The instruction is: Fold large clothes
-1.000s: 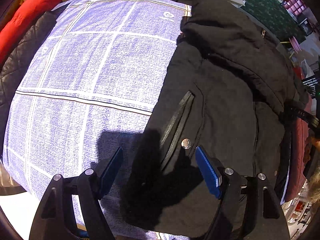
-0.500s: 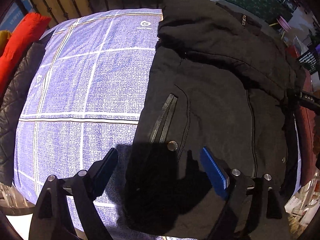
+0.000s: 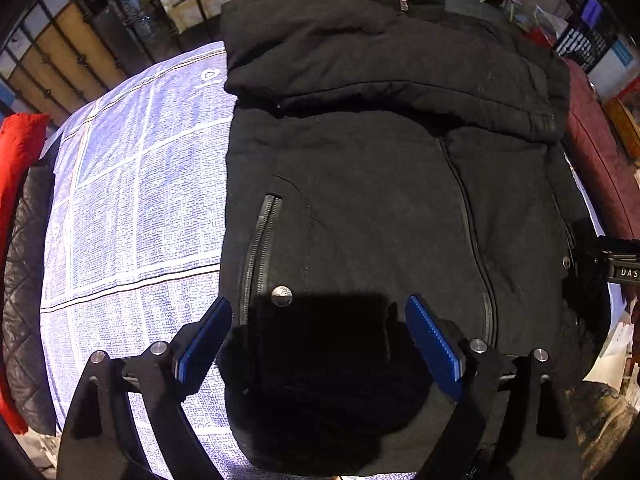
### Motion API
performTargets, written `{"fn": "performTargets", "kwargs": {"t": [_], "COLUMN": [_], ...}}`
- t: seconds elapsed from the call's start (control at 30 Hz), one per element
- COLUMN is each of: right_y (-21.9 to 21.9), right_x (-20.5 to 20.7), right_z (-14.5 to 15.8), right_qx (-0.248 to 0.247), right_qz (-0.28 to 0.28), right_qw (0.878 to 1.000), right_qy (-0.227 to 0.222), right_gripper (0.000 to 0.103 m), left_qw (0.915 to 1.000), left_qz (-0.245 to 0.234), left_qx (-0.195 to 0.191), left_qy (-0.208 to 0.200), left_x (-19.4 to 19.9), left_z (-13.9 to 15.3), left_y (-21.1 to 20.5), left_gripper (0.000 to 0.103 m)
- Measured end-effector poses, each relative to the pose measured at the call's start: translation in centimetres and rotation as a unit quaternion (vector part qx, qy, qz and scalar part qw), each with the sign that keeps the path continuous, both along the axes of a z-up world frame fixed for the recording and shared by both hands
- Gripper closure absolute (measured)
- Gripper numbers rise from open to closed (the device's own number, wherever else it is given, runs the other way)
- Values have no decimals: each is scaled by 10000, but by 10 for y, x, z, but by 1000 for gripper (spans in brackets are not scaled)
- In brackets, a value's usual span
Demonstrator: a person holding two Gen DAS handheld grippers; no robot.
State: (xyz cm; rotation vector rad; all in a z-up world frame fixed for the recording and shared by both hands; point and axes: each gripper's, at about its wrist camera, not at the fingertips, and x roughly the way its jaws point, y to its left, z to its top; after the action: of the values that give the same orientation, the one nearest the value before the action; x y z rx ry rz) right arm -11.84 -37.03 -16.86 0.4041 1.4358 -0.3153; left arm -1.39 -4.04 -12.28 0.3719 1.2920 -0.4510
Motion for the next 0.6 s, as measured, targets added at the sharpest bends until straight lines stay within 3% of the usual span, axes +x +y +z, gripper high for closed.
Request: {"fn": "performTargets", "kwargs": {"t": [0.27, 0.6], "right_y": [-13, -11], "right_x": [-56, -117], "right_z": [-14, -29], "right_qx": [725, 1345], "right_qz": [-569, -529], "right_qw": [9957, 9895], "right_qy": [23, 59], "right_gripper": [11, 11], "left_qw": [9982, 9912], "left_qz": [10, 197], "left_qx": [-368, -679], "left_qy": [472, 1121], "left_x": [-5, -17], "left_z": [-11, -28], "left_y": [26, 96], "left_gripper": [17, 19]}}
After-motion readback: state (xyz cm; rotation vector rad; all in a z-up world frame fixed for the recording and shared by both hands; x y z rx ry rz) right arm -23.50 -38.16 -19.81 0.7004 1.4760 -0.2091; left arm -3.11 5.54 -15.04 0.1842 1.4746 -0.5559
